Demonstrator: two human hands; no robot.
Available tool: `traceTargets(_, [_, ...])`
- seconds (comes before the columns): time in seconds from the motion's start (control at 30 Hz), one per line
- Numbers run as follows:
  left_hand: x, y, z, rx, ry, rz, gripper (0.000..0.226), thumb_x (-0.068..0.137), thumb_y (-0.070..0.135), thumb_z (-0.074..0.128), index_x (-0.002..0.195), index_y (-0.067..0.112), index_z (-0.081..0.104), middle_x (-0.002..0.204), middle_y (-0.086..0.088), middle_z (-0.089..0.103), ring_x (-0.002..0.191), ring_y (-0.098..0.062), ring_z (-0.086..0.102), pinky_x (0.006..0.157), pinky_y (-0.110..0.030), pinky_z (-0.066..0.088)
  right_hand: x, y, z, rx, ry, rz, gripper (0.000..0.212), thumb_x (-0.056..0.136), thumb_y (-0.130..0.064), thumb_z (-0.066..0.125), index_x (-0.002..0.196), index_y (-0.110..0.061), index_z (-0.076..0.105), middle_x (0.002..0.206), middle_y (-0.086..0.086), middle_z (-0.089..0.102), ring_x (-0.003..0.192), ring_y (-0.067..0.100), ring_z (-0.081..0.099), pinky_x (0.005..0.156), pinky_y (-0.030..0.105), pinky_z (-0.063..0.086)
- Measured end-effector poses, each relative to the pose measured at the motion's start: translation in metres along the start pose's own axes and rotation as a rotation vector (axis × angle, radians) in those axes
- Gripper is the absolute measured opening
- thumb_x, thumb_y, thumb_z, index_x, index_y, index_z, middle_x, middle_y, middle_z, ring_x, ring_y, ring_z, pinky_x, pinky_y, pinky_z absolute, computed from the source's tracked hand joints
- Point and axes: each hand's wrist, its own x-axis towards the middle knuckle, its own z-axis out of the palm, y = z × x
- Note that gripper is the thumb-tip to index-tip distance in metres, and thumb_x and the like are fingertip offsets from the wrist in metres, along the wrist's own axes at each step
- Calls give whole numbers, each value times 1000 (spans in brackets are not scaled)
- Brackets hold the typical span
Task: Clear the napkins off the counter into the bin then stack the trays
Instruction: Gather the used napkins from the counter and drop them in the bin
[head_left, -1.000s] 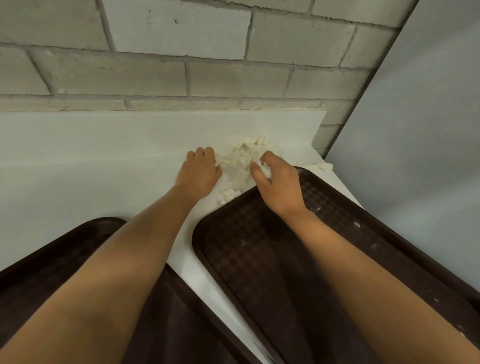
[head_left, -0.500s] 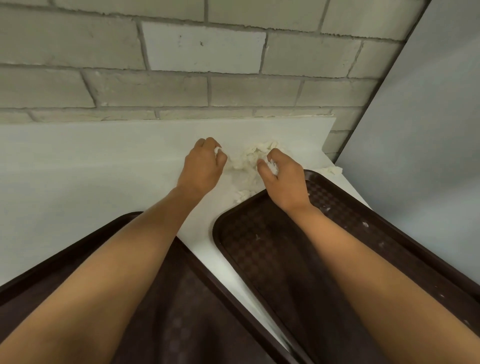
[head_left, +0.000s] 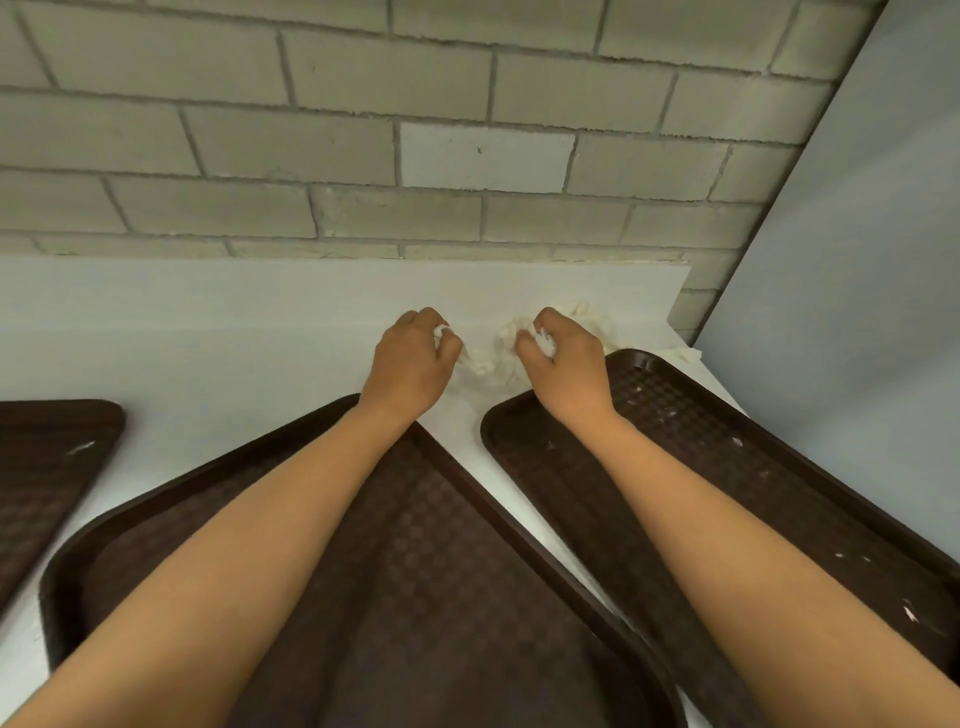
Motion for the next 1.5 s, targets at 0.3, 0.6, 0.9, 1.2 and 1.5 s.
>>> traceTargets(0.3, [-77, 10, -62, -51, 30, 1, 21, 91, 17, 46, 99, 4, 61, 99, -13, 61, 83, -18, 51, 72, -27, 36, -66, -70, -9, 0, 24, -63, 25, 78, -27, 48, 65, -10, 36, 56, -6, 30, 55, 10, 29, 52, 19, 25])
traceTargets(0.6, [-180, 24, -115, -69, -28, 89, 19, 91, 17, 47, 93, 4, 60, 92, -10, 59, 81, -17, 48, 69, -26, 30, -165, -127, -33, -47, 77, -55, 26, 83, -19, 56, 65, -10, 39, 54, -6, 30, 53, 9, 31, 51, 19, 26])
traceTargets(0.9, [-262, 57, -139, -62, -79, 119, 22, 93, 22, 45, 99, 7, 60, 95, -5, 57, 83, -15, 50, 73, -26, 35, -245, -155, -72, -73, 47, -2, 23, 84, -23, 58, 68, -5, 54, 58, -2, 47, 58, 11, 43, 53, 23, 31])
traceTargets(1.2, [-325, 104, -130, -86, -41, 79, 22, 92, 21, 45, 97, 7, 61, 93, -5, 58, 84, -16, 52, 72, -25, 35, -309, -142, -132, -35, 11, 49, 23, 80, -19, 57, 64, -5, 49, 55, -3, 41, 53, 8, 35, 48, 21, 27])
traceTargets(1.5, [-405, 145, -88, -98, -24, -26, 23, 93, 20, 45, 101, 7, 62, 99, -5, 60, 87, -13, 49, 74, -22, 32, -380, -96, -183, -33, -68, 31, 34, 79, -14, 57, 54, -18, 34, 51, -7, 30, 50, 8, 28, 49, 24, 23])
